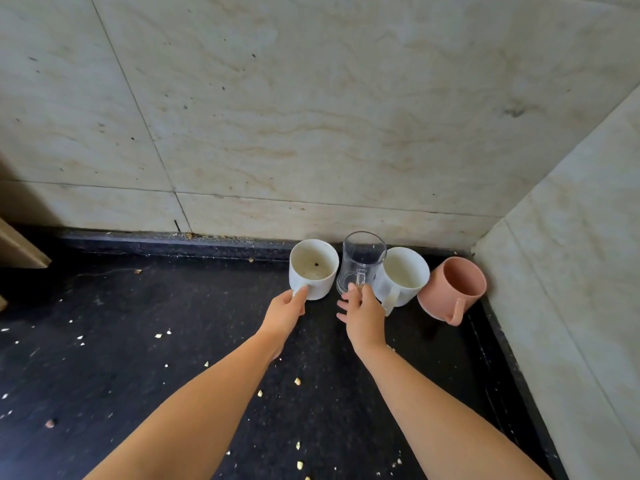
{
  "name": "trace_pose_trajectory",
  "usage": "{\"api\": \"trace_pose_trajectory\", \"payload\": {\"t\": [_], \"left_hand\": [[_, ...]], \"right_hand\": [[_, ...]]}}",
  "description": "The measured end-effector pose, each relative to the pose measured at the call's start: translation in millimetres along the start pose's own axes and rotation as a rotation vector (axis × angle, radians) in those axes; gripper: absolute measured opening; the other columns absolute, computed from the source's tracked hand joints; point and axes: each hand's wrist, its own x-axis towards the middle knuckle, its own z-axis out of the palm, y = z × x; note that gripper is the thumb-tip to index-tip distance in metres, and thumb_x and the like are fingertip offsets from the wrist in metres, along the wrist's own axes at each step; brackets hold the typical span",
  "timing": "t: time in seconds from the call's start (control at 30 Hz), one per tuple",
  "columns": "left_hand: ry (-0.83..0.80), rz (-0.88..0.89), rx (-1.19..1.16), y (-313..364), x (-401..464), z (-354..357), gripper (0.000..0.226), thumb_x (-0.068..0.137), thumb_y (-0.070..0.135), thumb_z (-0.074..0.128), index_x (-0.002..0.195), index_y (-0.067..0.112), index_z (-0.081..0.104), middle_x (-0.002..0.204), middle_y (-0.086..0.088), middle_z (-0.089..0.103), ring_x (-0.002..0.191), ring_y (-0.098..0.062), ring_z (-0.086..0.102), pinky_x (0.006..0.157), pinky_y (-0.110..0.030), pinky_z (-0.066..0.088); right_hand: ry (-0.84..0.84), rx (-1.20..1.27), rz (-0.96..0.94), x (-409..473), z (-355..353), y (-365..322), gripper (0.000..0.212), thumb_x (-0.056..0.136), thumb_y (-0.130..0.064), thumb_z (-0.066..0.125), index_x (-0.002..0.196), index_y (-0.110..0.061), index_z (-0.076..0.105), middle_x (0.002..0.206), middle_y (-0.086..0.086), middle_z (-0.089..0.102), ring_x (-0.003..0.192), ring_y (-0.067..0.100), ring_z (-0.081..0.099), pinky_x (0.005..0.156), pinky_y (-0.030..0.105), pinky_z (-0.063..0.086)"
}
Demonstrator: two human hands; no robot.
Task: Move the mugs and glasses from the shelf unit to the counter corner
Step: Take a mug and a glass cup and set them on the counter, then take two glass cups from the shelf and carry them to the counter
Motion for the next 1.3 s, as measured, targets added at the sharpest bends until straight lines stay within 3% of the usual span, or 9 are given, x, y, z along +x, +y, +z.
{"api": "trace_pose_trajectory", "payload": {"t": [0.1, 0.2, 0.4, 0.47, 0.53, 0.67, 0.87, 1.03, 1.3], "left_hand": [[-0.022, -0.012, -0.001, 2, 0, -3, 0.039, 0.093, 0.042, 0.049, 0.063, 0.018, 0.048, 0.069, 0.0, 0.049, 0.072, -0.014, 0.048, 0.085, -0.029, 0.047], [-0.042, -0.013, 0.029, 7, -2, -5, 0.034, 0.094, 0.043, 0.048, 0.078, 0.015, 0.059, 0.087, -0.002, 0.059, 0.077, -0.015, 0.05, 0.092, -0.035, 0.049], [-0.006, -0.023, 0.114, 16, -24, -10, 0.038, 0.096, 0.039, 0.048, 0.128, 0.018, 0.043, 0.118, -0.001, 0.052, 0.101, -0.018, 0.056, 0.097, -0.036, 0.048], [-0.007, -0.022, 0.178, 19, -35, -14, 0.043, 0.096, 0.036, 0.049, 0.133, 0.017, 0.04, 0.126, -0.005, 0.05, 0.109, -0.022, 0.054, 0.1, -0.039, 0.047], [0.011, 0.016, 0.295, 21, -49, -18, 0.045, 0.096, 0.035, 0.05, 0.134, 0.014, 0.041, 0.13, -0.009, 0.049, 0.106, -0.023, 0.055, 0.095, -0.038, 0.048], [0.064, 0.249, 0.719, 25, -87, -25, 0.042, 0.096, 0.034, 0.049, 0.133, 0.015, 0.043, 0.13, -0.009, 0.047, 0.107, -0.025, 0.055, 0.088, -0.04, 0.051], [0.097, 0.497, 1.171, 21, -146, -38, 0.042, 0.098, 0.035, 0.041, 0.135, 0.016, 0.043, 0.131, -0.006, 0.049, 0.121, -0.025, 0.046, 0.094, -0.042, 0.047], [0.179, 0.423, 1.117, -9, -191, -74, 0.04, 0.098, 0.034, 0.04, 0.134, 0.016, 0.045, 0.133, -0.005, 0.048, 0.125, -0.024, 0.043, 0.098, -0.041, 0.044], [0.46, 0.285, 1.115, -57, -281, -166, 0.037, 0.098, 0.035, 0.041, 0.129, 0.017, 0.049, 0.128, -0.005, 0.052, 0.12, -0.026, 0.047, 0.094, -0.04, 0.043]], "right_hand": [[-0.013, -0.018, 0.017, 1, -4, -2, 0.009, 0.1, -0.028, 0.044, 0.103, -0.023, 0.051, 0.126, 0.009, 0.06, 0.11, 0.024, 0.065, 0.073, 0.027, 0.056], [-0.03, -0.058, 0.046, 2, -9, -7, 0.021, 0.099, -0.03, 0.046, 0.113, -0.017, 0.055, 0.127, 0.009, 0.059, 0.105, 0.022, 0.067, 0.064, 0.023, 0.056], [-0.052, -0.147, 0.097, -11, -28, -20, 0.036, 0.097, -0.03, 0.052, 0.127, -0.011, 0.048, 0.127, 0.01, 0.058, 0.097, 0.02, 0.064, 0.071, 0.032, 0.058], [-0.053, -0.221, 0.084, -22, -39, -23, 0.038, 0.096, -0.03, 0.052, 0.13, -0.012, 0.046, 0.128, 0.01, 0.057, 0.096, 0.019, 0.063, 0.069, 0.03, 0.057], [-0.081, -0.341, 0.06, -36, -48, -24, 0.041, 0.097, -0.032, 0.05, 0.132, -0.012, 0.045, 0.132, 0.011, 0.055, 0.107, 0.024, 0.061, 0.079, 0.034, 0.057], [-0.216, -0.775, -0.012, -63, -63, -30, 0.042, 0.098, -0.034, 0.046, 0.132, -0.011, 0.047, 0.134, 0.013, 0.05, 0.12, 0.029, 0.052, 0.094, 0.036, 0.045], [-0.258, -1.229, -0.447, -105, -58, -36, 0.045, 0.099, -0.033, 0.042, 0.14, -0.016, 0.038, 0.144, 0.009, 0.04, 0.134, 0.029, 0.037, 0.112, 0.049, 0.031], [-0.387, -1.329, -0.717, -144, -28, -37, 0.045, 0.1, -0.03, 0.04, 0.142, -0.016, 0.036, 0.148, 0.008, 0.035, 0.138, 0.028, 0.031, 0.114, 0.053, 0.022], [-0.564, -1.324, -1.015, -231, 40, -48, 0.043, 0.1, -0.029, 0.038, 0.142, -0.017, 0.036, 0.152, 0.007, 0.032, 0.141, 0.026, 0.029, 0.116, 0.049, 0.019]]}}
